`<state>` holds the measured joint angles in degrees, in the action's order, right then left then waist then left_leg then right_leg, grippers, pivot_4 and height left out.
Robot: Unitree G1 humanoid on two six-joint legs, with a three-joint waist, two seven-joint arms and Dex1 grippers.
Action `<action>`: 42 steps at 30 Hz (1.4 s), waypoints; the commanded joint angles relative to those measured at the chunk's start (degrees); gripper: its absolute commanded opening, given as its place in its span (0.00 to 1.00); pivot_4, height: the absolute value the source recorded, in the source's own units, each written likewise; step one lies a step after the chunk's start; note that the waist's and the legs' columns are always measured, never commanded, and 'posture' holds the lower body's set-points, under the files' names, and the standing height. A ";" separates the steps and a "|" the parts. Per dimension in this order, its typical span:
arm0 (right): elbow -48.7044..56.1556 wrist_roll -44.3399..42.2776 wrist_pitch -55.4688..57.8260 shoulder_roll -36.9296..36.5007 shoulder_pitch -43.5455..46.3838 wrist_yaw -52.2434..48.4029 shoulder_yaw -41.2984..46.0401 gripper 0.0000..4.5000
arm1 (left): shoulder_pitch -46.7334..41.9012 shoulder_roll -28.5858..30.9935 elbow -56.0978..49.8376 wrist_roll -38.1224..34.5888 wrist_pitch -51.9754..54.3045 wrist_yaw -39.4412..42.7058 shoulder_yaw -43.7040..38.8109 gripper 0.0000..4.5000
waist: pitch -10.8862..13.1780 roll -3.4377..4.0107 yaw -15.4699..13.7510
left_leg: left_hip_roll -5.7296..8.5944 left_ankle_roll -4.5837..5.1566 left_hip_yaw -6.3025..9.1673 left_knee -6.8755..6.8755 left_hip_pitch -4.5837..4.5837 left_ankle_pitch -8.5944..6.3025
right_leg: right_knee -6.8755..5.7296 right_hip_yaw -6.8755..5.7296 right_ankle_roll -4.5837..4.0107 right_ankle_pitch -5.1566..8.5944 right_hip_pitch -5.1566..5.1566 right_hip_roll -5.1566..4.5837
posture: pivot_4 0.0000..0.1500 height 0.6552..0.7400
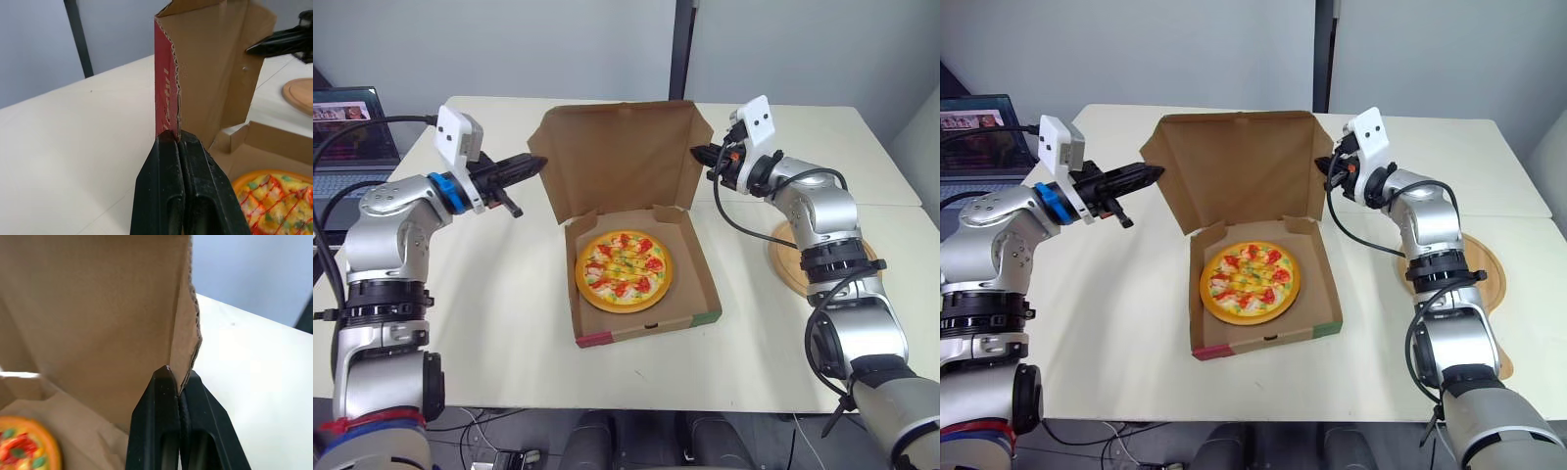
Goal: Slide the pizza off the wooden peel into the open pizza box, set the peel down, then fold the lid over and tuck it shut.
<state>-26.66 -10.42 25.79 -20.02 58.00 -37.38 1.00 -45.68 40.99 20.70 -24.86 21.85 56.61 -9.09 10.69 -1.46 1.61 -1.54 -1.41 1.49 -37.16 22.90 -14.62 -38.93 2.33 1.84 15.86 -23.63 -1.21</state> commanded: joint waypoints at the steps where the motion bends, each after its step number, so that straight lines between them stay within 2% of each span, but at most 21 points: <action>1: 8.68 -0.65 3.68 -0.87 -1.16 4.79 2.64 0.00 | -3.84 -2.67 -1.77 1.23 -0.59 -1.78 1.80 0.00 | 0.00 0.00 -0.14 | 0.02 0.00 0.01 0.00 0.01 0.00 | 0.00 0.01 0.00 0.00 0.00 -0.01 | 1.00 1.00; 9: 24.16 -0.86 14.73 -2.70 -6.51 13.80 6.63 0.00 | -13.17 -12.90 7.89 5.48 -4.95 -2.46 6.42 0.00 | 0.00 0.00 -0.16 | 0.12 0.00 -0.02 -0.04 0.03 0.00 | 0.00 0.03 0.00 0.00 0.00 -0.02 | 1.00 1.00; 14: 33.56 -1.07 21.40 -3.27 -9.41 17.78 8.32 0.00 | -17.20 -16.03 14.14 6.75 -7.68 -0.91 6.57 0.00 | 0.00 0.00 0.32 | 0.25 0.01 -0.06 -0.02 0.01 0.00 | 0.02 0.04 0.00 0.00 0.00 0.01 | 1.00 1.00; 17: 41.92 -1.93 27.54 -2.09 -11.61 21.08 9.79 0.00 | -17.55 -16.25 14.06 6.44 -6.62 0.55 6.36 0.00 | 0.00 0.00 0.40 | 0.22 0.01 -0.05 0.00 0.01 0.00 | -0.01 0.03 0.00 0.00 -0.04 0.11 | 1.00 1.00; 25: 57.86 -3.89 39.89 4.45 -16.54 27.89 11.43 0.00 | -11.84 -15.87 2.36 4.05 1.09 -0.28 5.51 0.00 | -0.01 0.02 0.26 | 0.07 0.01 -0.01 -0.01 0.03 0.01 | -0.07 0.07 0.00 0.00 -0.09 0.14 | 1.00 1.00; 42: 73.42 -4.46 54.23 17.46 -21.31 34.48 13.90 0.00 | 2.54 -12.03 -23.38 -3.90 17.75 -4.98 2.74 0.00 | -0.02 0.03 0.45 | 0.04 -0.22 0.03 -0.01 -0.03 0.14 | -0.03 0.14 0.01 0.01 -0.08 0.14 | 1.00 1.00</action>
<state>43.37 -12.74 79.01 -3.69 36.34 -2.33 15.56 -42.96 28.99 1.21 -26.63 38.88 51.66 -6.13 10.67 -1.42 2.06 -1.50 -1.64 1.52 -37.17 22.85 -14.48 -38.97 2.48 1.84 15.86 -23.71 -1.07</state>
